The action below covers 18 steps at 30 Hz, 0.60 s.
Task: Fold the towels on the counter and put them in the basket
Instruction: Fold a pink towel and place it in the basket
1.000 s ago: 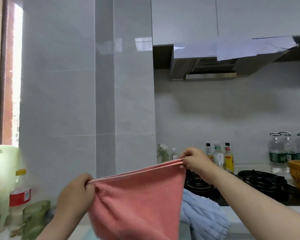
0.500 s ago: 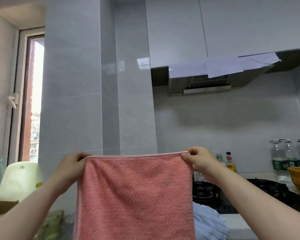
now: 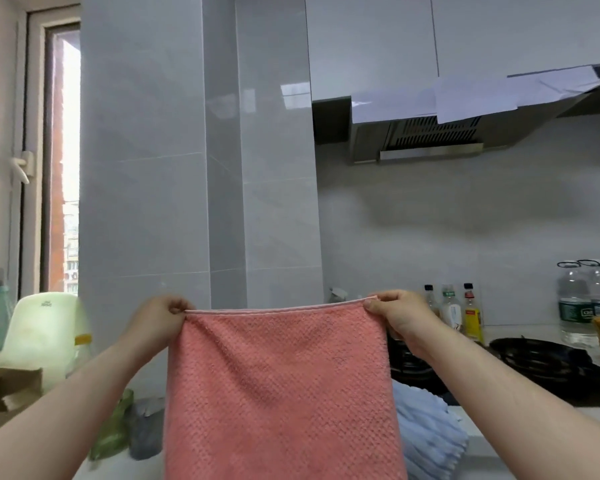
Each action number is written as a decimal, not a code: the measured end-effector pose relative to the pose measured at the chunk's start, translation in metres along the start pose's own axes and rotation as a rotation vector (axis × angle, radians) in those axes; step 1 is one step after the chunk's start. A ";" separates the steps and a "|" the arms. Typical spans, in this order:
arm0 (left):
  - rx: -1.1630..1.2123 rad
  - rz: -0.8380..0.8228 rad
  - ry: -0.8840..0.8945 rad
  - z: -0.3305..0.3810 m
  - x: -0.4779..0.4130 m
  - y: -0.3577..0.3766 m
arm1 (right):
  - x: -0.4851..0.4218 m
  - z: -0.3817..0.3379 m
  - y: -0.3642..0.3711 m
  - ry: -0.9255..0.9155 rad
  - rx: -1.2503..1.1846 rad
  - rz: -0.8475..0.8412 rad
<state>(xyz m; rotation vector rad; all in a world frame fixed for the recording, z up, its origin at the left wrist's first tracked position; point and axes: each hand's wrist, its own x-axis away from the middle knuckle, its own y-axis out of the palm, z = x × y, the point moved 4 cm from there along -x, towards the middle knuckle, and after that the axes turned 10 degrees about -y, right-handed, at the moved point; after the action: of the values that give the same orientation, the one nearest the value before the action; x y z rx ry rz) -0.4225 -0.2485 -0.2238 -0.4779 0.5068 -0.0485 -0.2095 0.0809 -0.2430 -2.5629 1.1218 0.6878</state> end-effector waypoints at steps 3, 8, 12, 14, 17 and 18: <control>0.040 0.042 -0.040 -0.023 -0.020 0.025 | -0.012 0.030 0.015 0.019 0.053 0.057; 0.296 -0.077 -0.208 -0.053 -0.051 0.079 | -0.036 0.082 0.035 0.141 -0.024 0.146; 0.210 -0.117 -0.172 -0.078 -0.058 0.108 | -0.045 0.120 0.047 0.163 0.005 0.176; 0.222 -0.146 -0.185 -0.096 -0.060 0.119 | -0.045 0.139 0.053 0.213 -0.037 0.159; 0.262 -0.093 -0.244 -0.126 -0.064 0.129 | -0.043 0.161 0.057 0.305 -0.165 0.175; 0.306 -0.081 -0.275 -0.135 -0.064 0.132 | -0.041 0.166 0.057 0.322 -0.183 0.188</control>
<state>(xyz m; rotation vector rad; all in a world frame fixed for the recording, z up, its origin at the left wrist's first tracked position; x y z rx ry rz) -0.5523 -0.1789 -0.3572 -0.1997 0.2039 -0.1337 -0.3283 0.1370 -0.3663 -2.8209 1.4777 0.4433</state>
